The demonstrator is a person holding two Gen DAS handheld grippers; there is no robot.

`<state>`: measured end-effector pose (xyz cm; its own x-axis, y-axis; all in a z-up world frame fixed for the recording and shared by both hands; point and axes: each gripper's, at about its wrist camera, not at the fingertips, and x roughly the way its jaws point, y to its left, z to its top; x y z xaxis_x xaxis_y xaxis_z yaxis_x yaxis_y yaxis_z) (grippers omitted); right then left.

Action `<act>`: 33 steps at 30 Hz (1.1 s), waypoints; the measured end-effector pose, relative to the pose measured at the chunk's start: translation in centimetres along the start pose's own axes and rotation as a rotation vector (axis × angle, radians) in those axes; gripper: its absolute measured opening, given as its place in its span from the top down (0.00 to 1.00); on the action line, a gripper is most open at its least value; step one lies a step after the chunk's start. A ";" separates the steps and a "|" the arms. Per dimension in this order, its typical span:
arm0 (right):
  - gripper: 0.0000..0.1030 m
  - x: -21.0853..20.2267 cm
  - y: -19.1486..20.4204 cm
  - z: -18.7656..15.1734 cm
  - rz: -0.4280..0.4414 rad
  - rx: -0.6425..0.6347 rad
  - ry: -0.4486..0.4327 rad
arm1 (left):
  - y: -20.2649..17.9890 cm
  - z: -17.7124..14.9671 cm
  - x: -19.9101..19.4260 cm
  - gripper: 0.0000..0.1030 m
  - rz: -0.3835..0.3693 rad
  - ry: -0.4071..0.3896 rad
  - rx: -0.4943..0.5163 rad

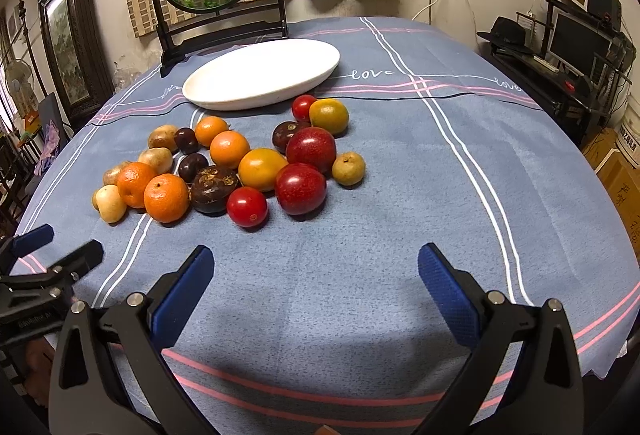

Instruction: Organize fruits

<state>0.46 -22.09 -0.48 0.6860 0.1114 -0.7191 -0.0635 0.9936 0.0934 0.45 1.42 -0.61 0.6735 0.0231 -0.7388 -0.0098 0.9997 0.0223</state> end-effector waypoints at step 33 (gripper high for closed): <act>0.01 2.8 -1.0 0.4 0.166 -0.007 0.044 | 1.4 2.2 6.6 0.41 -0.114 0.129 0.038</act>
<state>2.75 -22.81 -2.31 0.6335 0.2749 -0.7232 -0.1790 0.9615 0.2087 6.51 2.97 -3.93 0.5681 -0.0875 -0.8183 0.0910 0.9949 -0.0432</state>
